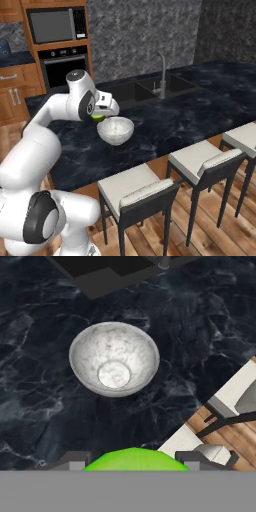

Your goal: Retrieve the mango and kiwi from the fridge and place them into the bowl on the dining table.

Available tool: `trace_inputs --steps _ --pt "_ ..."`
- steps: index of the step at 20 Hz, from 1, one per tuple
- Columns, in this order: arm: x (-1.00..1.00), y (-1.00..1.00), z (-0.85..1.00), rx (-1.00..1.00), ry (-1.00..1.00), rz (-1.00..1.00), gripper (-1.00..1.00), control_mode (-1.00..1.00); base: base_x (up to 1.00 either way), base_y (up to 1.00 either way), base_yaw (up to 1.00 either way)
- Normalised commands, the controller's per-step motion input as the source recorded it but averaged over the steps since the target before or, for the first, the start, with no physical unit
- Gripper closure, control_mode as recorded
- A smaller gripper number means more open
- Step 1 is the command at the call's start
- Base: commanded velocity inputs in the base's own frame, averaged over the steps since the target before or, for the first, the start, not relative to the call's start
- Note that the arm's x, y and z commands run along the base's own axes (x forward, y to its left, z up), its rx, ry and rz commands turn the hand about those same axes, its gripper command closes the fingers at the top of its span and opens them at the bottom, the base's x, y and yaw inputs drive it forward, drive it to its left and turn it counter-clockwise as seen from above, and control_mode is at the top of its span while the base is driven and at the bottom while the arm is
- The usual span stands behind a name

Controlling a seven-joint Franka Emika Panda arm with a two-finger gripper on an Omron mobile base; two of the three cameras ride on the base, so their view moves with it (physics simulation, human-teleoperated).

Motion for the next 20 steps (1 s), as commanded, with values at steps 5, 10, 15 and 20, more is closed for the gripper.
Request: trace_inputs --steps 5,10,15,20 --pt "0.32 0.00 -0.16 0.00 0.00 0.00 1.00 -1.00 0.00 0.00 0.00" --pt "0.11 0.00 -0.21 0.00 0.00 0.00 1.00 -1.00 0.00 0.00 0.00" --pt "0.16 0.00 -0.20 0.00 0.00 0.00 1.00 -1.00 0.00 0.00 0.00" --pt "0.19 0.00 -0.20 0.00 0.01 0.00 1.00 -1.00 0.00 0.00 0.00"
